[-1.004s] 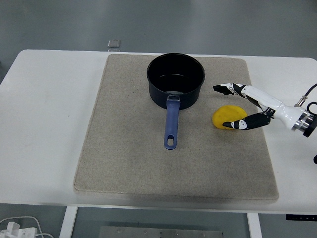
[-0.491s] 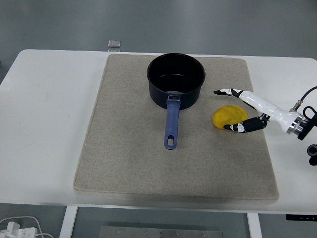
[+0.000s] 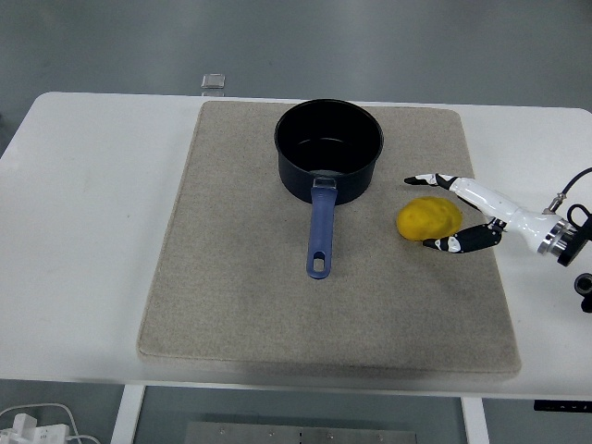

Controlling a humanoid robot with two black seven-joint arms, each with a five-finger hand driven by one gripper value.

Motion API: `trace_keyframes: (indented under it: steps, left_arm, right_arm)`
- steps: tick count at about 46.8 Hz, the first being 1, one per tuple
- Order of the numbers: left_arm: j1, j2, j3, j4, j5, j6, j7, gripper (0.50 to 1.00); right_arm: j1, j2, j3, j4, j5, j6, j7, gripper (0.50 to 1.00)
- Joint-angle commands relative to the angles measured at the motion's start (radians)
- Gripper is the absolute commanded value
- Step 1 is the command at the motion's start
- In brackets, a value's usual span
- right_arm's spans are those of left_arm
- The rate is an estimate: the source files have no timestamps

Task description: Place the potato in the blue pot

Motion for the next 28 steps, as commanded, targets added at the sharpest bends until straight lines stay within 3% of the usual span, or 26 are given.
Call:
trace_keyframes:
  steps: [1,6,18,23,26,28]
  left_arm:
    - [0.000,0.000,0.000,0.000,0.000,0.000,0.000,0.999]
    - [0.002,0.000,0.000,0.000,0.000,0.000,0.000,0.999]
    - [0.002,0.000,0.000,0.000,0.000,0.002,0.000,0.999]
    - [0.002,0.000,0.000,0.000,0.000,0.002,0.000,0.999]
    - [0.002,0.000,0.000,0.000,0.000,0.002,0.000,0.999]
    - [0.002,0.000,0.000,0.000,0.000,0.002,0.000,0.999]
  right_arm:
    - [-0.001,0.000,0.001,-0.001,0.002,-0.003,0.000,0.869]
    - [-0.003,0.000,0.000,-0.001,0.002,-0.004,0.000,0.783]
    - [-0.007,0.000,-0.002,-0.001,0.002,-0.006,0.000,0.721]
    - [-0.009,0.002,-0.003,-0.002,0.002,-0.004,0.000,0.644]
    - [-0.009,0.003,-0.003,-0.002,0.002,-0.004,0.000,0.527]
    - [-0.009,0.006,-0.003,-0.002,0.002,-0.004,0.000,0.500]
